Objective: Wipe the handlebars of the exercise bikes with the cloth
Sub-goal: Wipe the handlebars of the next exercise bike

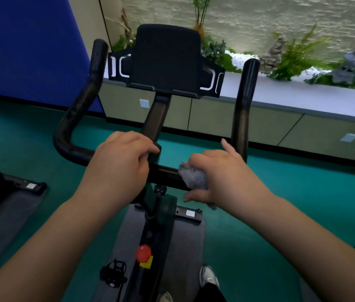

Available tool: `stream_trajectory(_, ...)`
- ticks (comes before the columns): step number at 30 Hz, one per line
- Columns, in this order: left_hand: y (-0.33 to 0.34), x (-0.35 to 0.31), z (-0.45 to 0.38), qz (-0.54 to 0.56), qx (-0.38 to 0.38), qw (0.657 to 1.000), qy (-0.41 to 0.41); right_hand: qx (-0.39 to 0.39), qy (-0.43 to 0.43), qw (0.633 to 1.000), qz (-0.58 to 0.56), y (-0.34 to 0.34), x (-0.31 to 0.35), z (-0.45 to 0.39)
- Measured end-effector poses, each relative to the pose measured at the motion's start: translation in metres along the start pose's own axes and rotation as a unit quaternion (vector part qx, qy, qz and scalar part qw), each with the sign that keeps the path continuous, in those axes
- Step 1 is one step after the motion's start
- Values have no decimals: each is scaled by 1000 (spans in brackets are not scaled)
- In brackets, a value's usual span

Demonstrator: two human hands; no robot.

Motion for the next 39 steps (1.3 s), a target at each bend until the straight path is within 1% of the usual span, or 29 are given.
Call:
stream_trajectory(3,1,4,-1,4,1,1000,-4,-20,-45,998,-43,-5,-25,11)
stream_trajectory(6,3,5,-1,5,4,1000,-7,-41,-90,991,-86,-10,-30,9)
stream_trajectory(10,1,7,0,12,4,1000,-1,-79,-87,989,-89,-16,-36,6)
stream_trajectory(13,0,9,4,22,10,1000,0,-116,-70,989,-60,-26,-45,4)
stream_trajectory(16,1,9,6,29,11,1000,-1,-146,-20,988,-52,-37,-56,0)
stream_trajectory(19,0,6,7,30,0,1000,-1,-178,66,973,-129,-45,-67,5)
stream_trajectory(20,0,4,7,30,-4,1000,-1,-194,103,960,-174,-47,-70,9)
stream_trajectory(22,1,-2,7,37,-7,999,3,-232,168,922,-262,-50,-79,19)
stream_trajectory(23,3,-7,7,43,-6,999,9,-250,193,903,-290,-52,-84,25)
stream_trajectory(25,7,-20,4,53,-4,998,25,-271,228,878,-321,-53,-95,35)
stream_trajectory(29,25,-57,-7,61,15,996,55,-285,263,854,-346,-56,-119,52)
stream_trajectory(32,41,-95,-16,54,19,994,91,-289,277,844,-357,-58,-146,65)
stream_trajectory(37,85,-185,-28,42,-1,981,188,-282,293,854,-325,-61,-214,87)
stream_trajectory(39,114,-221,-32,46,11,977,209,-267,295,859,-322,-63,-246,97)
Point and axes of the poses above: each hand's wrist, its own z-axis away from the middle knuckle, its own y-axis out of the palm, x = y × z, the point moved 8 cm from there along -z, towards the middle knuckle, and after that the axes turned 8 degrees about -x, right-handed, at the moved point
